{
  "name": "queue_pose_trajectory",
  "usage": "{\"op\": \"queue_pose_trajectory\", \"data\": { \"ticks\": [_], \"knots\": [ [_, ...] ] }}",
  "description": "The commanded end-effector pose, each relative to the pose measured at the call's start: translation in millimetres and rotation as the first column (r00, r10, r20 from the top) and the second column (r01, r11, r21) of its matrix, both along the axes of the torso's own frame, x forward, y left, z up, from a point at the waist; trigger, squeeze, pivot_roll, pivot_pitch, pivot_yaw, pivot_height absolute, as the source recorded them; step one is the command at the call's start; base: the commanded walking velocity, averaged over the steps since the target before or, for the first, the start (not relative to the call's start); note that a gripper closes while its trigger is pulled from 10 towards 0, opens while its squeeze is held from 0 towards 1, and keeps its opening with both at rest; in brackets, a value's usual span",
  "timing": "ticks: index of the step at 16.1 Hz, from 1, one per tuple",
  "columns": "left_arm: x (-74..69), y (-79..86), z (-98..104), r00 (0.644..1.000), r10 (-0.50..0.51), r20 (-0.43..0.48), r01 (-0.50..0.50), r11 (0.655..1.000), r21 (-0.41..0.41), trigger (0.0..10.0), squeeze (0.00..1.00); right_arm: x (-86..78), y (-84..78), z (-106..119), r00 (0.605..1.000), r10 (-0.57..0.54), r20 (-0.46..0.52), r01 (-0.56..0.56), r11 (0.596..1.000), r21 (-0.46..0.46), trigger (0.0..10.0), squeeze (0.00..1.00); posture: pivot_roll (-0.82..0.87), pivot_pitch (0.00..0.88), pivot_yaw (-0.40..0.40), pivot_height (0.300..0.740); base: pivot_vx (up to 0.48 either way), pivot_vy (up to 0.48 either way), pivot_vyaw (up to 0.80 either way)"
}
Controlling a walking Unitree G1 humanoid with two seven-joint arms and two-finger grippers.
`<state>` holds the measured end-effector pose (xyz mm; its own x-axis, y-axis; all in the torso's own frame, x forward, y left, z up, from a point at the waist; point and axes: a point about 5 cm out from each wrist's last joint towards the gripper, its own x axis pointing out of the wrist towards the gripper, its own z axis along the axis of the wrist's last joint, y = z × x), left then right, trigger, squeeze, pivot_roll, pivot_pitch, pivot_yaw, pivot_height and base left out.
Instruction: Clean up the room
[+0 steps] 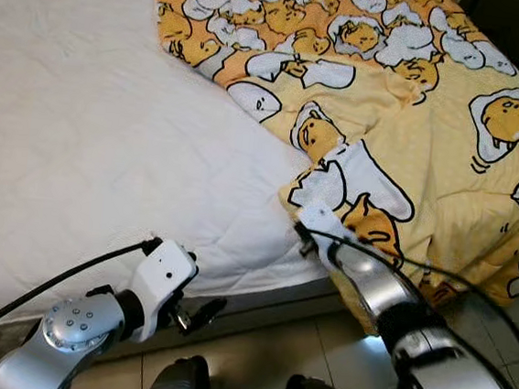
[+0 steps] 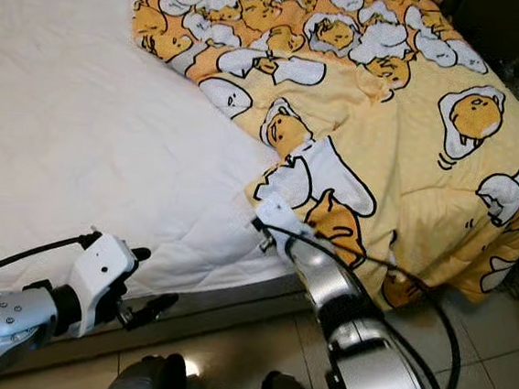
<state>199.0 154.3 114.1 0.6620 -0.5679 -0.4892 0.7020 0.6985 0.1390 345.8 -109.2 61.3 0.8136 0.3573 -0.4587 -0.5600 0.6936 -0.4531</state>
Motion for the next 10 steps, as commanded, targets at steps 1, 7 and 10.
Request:
{"op": "queue_pose_trajectory", "data": {
  "ticks": [1, 7, 10],
  "knots": [
    [-3.1, -0.1, -2.8, 1.0, -0.011, -0.011, 0.011, 1.0, 0.012, 10.0, 0.27, -0.2, 4.2, -1.9, 1.0, -0.001, 0.008, 0.002, 1.0, -0.029, 10.0, 1.0, 0.03, 0.178, 0.057, 0.74, 0.0, 0.0, 0.0],
    [-5.4, -0.9, -4.4, 1.0, -0.013, -0.019, 0.013, 1.0, 0.015, 10.0, 0.27, 8.0, 17.2, 4.8, 0.999, -0.015, 0.051, 0.019, 0.996, -0.09, 10.0, 1.0, 0.03, 0.194, 0.05, 0.74, 0.0, 0.0, 0.0],
    [-8.4, -1.2, -4.9, 1.0, -0.016, -0.026, 0.017, 1.0, 0.015, 10.0, 0.27, 9.4, 19.0, 6.2, 0.998, -0.02, 0.066, 0.027, 0.994, -0.105, 10.0, 1.0, 0.03, 0.198, 0.054, 0.74, 0.0, 0.0, 0.0]
  ]
}}
